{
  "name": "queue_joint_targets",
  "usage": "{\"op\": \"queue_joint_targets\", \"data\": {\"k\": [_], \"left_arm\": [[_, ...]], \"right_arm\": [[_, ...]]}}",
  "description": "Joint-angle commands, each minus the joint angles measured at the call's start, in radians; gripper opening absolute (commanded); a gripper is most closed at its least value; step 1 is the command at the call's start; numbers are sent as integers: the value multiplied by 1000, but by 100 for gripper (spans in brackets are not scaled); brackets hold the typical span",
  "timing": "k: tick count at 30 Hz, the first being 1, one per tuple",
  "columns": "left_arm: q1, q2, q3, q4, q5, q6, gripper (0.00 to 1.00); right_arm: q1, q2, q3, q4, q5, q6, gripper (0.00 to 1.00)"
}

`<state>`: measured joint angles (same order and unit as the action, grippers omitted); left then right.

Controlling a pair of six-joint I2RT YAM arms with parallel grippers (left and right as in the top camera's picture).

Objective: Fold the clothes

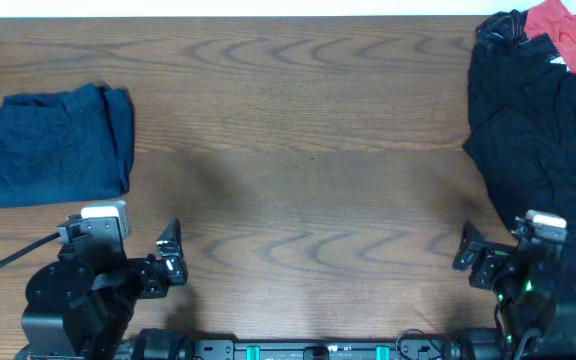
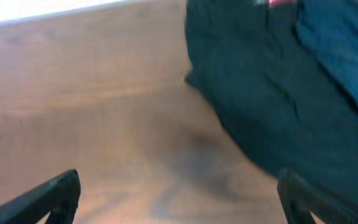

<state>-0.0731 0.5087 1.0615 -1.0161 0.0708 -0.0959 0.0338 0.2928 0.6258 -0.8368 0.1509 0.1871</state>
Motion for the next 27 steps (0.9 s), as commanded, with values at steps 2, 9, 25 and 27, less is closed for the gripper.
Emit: {"op": "queue_joint_targets", "data": {"k": [2, 9, 25, 27], "left_arm": [[2, -2, -6, 0, -12, 13, 98], [2, -2, -6, 0, -12, 13, 98], [2, -2, -6, 0, -12, 13, 98], [2, -2, -6, 0, -12, 13, 98]], "right_arm": [[-3, -124, -175, 157, -46, -33, 99], [32, -277, -449, 492, -121, -58, 99], [46, -288, -620, 764, -186, -210, 99], [46, -288, -620, 765, -185, -211, 99]]}}
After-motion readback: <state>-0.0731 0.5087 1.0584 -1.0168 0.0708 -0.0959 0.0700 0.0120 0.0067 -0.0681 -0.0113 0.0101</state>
